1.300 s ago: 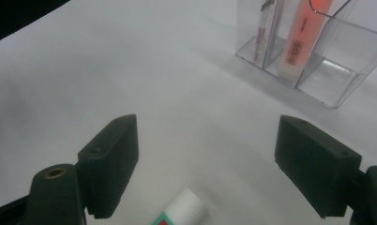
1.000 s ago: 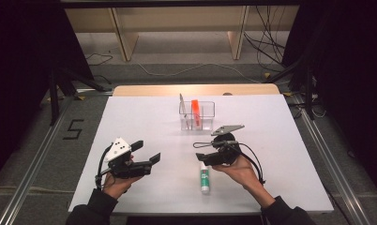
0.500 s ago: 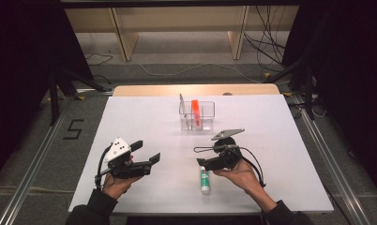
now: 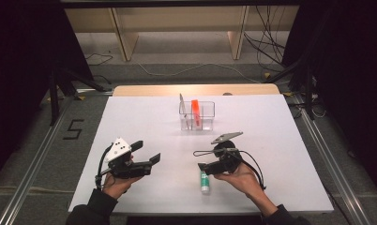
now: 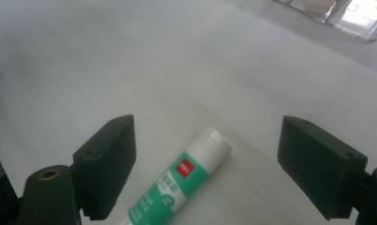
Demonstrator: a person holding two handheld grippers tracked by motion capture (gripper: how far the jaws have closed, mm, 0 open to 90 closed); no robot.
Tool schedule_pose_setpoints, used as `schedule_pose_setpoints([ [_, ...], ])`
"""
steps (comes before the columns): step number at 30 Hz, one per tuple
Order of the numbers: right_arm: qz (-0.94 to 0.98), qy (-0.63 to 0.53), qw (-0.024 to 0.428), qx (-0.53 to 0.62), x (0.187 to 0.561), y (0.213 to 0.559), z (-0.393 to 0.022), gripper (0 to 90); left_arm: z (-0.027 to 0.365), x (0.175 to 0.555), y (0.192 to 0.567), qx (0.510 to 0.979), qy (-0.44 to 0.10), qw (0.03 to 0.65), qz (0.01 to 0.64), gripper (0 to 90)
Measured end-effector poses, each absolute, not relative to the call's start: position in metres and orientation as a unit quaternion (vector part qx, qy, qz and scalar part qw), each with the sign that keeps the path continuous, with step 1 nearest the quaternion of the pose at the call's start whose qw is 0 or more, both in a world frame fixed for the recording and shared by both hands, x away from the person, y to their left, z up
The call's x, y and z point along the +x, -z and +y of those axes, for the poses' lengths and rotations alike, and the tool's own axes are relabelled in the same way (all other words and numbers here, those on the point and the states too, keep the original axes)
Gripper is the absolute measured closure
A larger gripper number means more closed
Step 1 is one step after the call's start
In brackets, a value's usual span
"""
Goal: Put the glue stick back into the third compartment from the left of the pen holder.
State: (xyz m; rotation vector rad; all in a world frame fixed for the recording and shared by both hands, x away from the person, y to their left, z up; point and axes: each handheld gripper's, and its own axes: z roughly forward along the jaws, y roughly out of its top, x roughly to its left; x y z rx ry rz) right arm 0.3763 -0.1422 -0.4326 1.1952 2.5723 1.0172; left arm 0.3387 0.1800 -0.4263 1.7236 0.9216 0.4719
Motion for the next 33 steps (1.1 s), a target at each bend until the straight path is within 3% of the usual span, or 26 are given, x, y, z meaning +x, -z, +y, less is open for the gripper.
schedule_pose_setpoints([
  [33,0.88,-0.257,0.046,0.397,0.369,0.461,-0.124,25.8,0.182,0.336,0.426,0.722,-0.202,0.538,0.386,15.8],
])
